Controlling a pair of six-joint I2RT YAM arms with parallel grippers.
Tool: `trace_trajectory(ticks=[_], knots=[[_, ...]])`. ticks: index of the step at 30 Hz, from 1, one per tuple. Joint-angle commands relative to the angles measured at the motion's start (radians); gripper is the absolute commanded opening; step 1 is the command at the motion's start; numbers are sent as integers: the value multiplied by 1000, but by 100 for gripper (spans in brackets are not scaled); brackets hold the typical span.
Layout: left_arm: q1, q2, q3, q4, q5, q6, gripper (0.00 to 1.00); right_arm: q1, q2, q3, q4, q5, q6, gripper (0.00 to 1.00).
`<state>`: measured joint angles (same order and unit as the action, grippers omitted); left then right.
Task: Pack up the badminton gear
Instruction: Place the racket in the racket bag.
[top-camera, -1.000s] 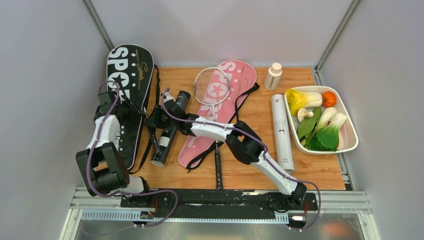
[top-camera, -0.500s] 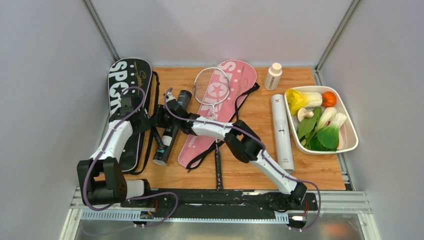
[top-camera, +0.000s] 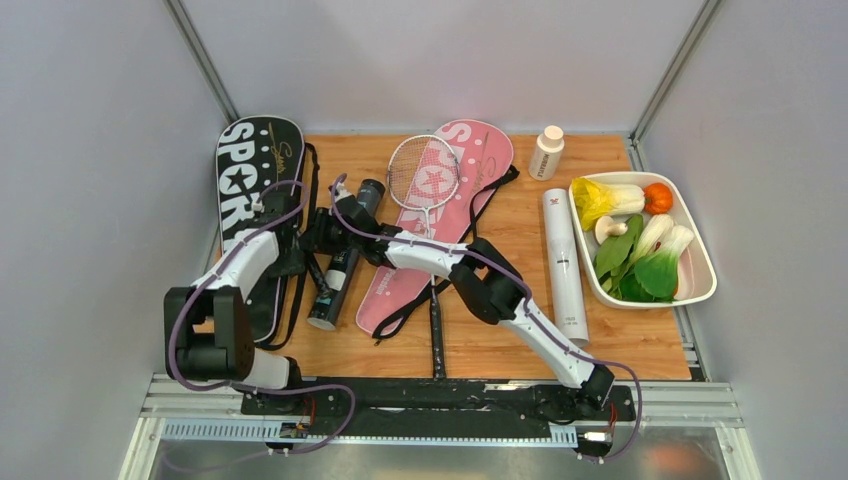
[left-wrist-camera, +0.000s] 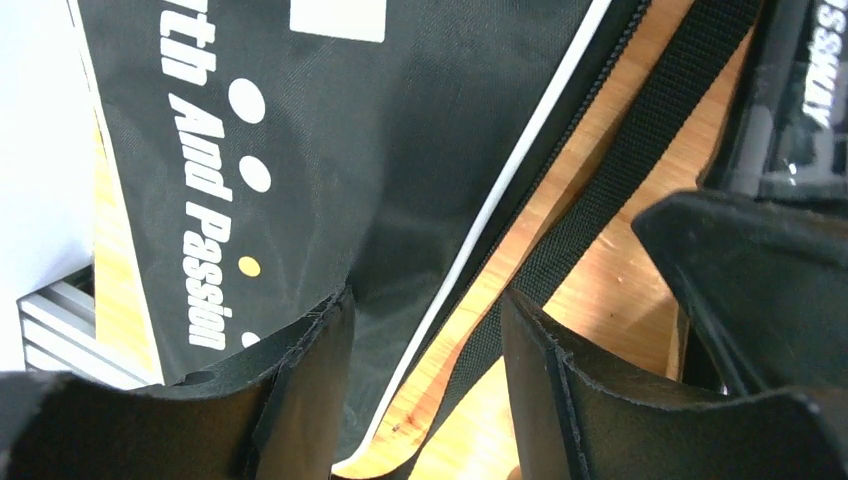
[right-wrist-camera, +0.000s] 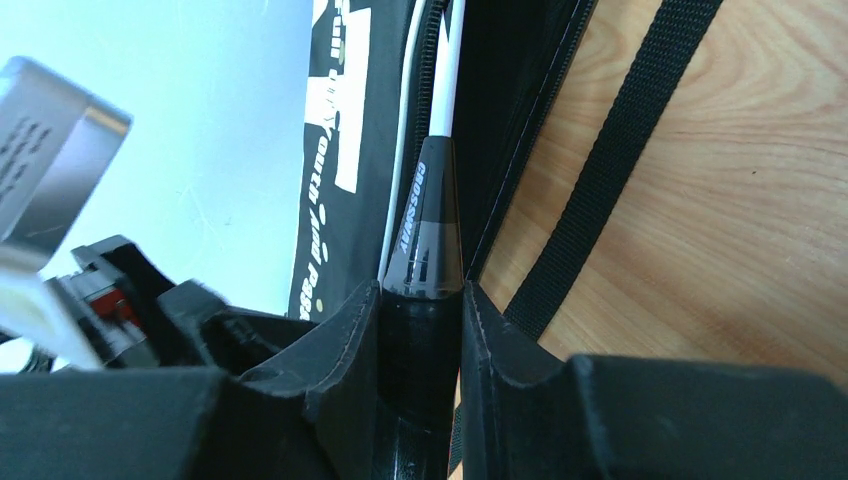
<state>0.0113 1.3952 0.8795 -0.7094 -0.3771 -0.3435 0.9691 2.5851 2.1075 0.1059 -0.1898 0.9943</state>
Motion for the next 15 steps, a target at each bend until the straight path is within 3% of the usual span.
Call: trace_trajectory(ticks=[1,3,5,6,8,15], knots=[[-7,78,64,-2,-95,-36,63,-40,18,11,167,13,-38,0],[-7,115,73,-1,-143,-44,60,-41,19,14,169,14,-46,0],[-7,137,87,-10,-155,-50,40,-45,17,11,171,9,-43,0],[-8,139,102,-20,-148,-51,17,-46,15,8,172,2,-38,0],[-28,118,122,-37,-122,-44,2,-50,5,-5,173,-4,-29,0],[-36,-96,219,-116,52,-31,0,-53,-79,-68,186,39,10,0]])
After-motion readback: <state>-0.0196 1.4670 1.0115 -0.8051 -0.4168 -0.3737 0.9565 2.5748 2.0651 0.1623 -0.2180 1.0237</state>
